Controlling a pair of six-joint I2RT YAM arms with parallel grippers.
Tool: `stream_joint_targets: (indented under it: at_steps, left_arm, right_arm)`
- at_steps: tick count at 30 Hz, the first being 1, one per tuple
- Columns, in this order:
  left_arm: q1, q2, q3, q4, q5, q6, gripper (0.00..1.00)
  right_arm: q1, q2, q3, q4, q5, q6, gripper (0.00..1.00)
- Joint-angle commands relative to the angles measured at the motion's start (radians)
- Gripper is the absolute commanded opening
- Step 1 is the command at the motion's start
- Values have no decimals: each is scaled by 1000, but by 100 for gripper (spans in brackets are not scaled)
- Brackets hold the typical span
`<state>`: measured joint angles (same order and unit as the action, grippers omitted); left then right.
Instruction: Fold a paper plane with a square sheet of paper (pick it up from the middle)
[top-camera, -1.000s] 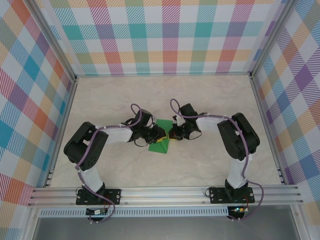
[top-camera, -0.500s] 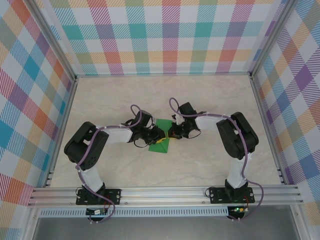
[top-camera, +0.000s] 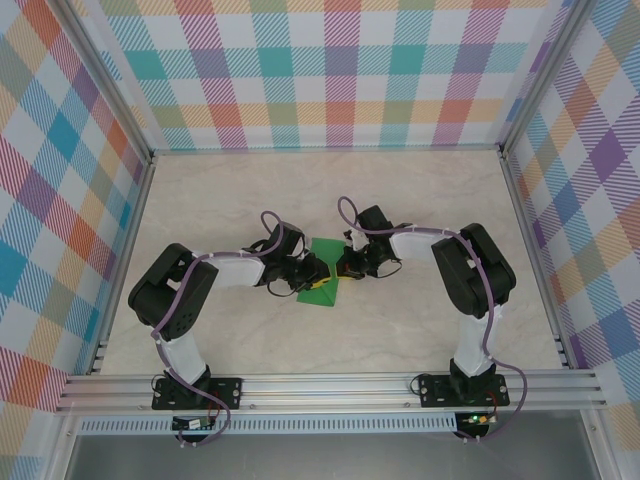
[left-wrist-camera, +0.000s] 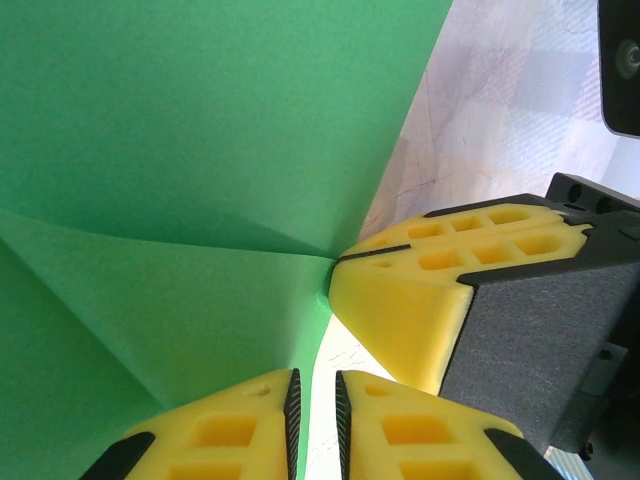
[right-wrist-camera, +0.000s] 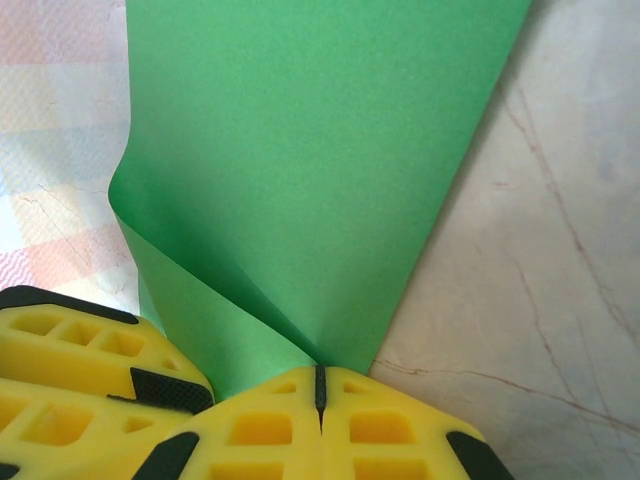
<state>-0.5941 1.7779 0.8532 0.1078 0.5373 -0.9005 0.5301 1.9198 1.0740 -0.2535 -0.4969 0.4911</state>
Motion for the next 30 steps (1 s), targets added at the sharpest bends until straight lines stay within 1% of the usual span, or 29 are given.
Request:
stream_joint_targets:
  at_steps: [1,30]
  left_arm:
    - [-6,17,-16,1,-8,6,19]
    - [-6,32,-36,-36,-39,8,18]
  right_arm:
    - [-5,19,26,-21,9,-22,1]
    - [-5,52,40,-43,1,-32,2]
